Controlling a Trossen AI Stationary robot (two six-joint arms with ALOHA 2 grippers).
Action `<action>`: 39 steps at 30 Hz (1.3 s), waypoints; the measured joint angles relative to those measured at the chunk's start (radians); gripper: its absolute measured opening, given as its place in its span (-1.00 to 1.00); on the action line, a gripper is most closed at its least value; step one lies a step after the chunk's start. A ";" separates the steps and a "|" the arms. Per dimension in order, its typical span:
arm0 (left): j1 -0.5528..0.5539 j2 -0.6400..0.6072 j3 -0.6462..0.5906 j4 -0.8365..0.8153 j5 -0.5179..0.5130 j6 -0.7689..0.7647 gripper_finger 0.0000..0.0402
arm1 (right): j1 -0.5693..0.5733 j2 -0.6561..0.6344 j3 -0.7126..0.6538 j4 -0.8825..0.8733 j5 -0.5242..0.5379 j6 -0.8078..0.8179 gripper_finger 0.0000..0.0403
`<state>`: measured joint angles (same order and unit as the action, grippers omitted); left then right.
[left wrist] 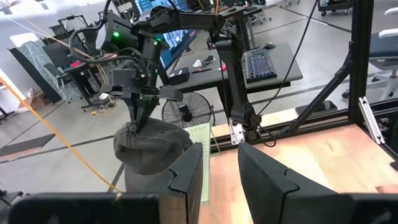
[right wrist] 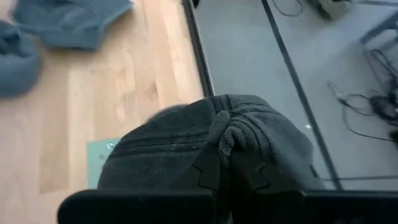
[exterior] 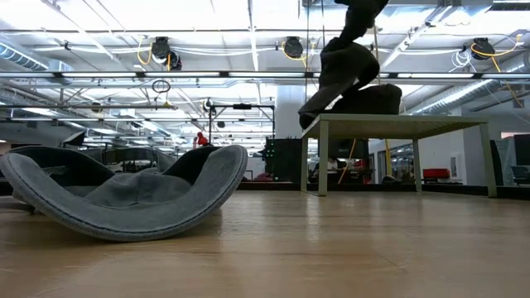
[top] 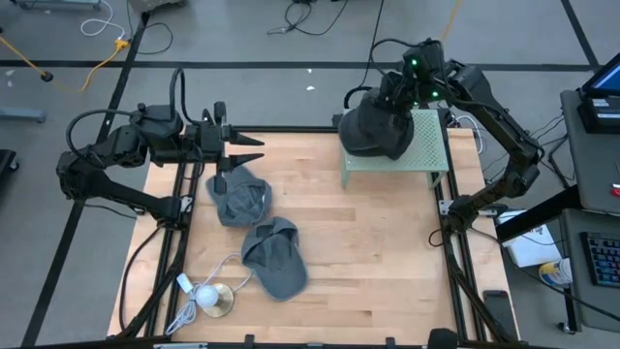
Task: Pick & Place hat
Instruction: Stack the black cap on the black cap on the shelf
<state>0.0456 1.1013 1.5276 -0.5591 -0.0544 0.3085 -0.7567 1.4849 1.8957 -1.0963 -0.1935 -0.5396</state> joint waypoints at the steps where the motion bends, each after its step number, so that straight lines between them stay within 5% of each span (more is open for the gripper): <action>1: 0.000 0.000 0.000 0.000 0.000 -0.001 -0.46 | 0.000 0.000 0.000 -0.003 0.018 0.023 -0.99; 12: 0.000 0.000 0.000 0.000 0.001 -0.030 -0.46 | -0.053 -0.006 -0.127 -0.074 0.037 0.284 -0.99; 27: 0.000 0.000 0.000 -0.017 0.002 -0.030 -0.46 | -0.067 -0.010 -0.314 0.007 0.115 0.393 -0.97; 33: 0.000 0.000 0.000 -0.029 0.003 -0.029 -0.46 | -0.060 -0.036 -0.315 0.008 0.114 0.390 -0.77; 39: 0.000 0.000 0.000 -0.029 0.003 -0.029 -0.46 | -0.060 -0.092 -0.315 0.010 0.115 0.491 -0.32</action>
<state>0.0456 1.1015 1.5276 -0.5884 -0.0515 0.2794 -0.8170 1.3928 1.5810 -1.0866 -0.0785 -0.0482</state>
